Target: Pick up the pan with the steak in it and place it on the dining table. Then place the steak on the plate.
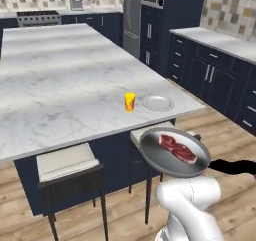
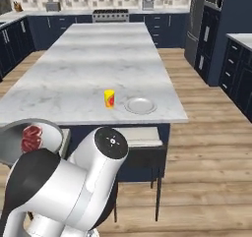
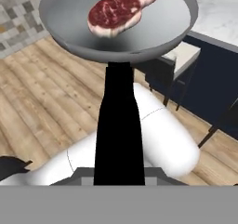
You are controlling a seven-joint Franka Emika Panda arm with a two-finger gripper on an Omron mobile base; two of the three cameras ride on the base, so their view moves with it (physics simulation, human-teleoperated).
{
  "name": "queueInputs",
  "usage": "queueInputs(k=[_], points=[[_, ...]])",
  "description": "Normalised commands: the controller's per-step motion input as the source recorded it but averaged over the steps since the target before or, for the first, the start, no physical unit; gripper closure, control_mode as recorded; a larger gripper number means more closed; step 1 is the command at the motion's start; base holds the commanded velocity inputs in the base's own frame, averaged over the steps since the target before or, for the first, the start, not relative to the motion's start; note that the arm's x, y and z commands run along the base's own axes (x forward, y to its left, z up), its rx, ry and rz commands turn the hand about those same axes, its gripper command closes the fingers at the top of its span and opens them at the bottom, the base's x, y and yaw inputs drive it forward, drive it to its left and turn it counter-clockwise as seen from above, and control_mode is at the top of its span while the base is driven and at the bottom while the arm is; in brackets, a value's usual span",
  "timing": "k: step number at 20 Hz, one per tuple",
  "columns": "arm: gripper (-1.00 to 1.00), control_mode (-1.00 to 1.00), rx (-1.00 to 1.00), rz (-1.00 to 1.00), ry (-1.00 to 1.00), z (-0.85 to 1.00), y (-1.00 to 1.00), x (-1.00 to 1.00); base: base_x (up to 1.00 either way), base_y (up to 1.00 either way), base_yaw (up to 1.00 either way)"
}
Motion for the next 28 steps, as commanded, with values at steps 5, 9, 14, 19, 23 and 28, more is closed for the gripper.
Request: queueInputs(k=[5, 9, 14, 19, 23, 28], points=[[1.0, 1.0, 0.0, 0.0, 0.0, 0.0, 0.0, 0.0, 0.97, -0.03, 0.03], [1.0, 1.0, 0.0, 0.0, 0.0, 0.0, 0.0, 0.0, 0.98, 0.0, 0.0], [1.0, -1.0, 0.01, 0.01, 0.0, -0.06, 0.0, 0.36, 0.56, 0.0, 0.01], [1.0, -1.0, 0.01, 0.02, 0.03, -0.16, -0.03, 0.94, 0.0, 0.0, 0.0], [1.0, -1.0, -0.02, 0.0, 0.01, -0.28, 0.04, 0.78, 0.0, 0.0, 0.0], [1.0, -1.0, -0.05, 0.0, 0.05, -0.56, 0.13, 0.72, 0.0, 0.0, 0.0]])
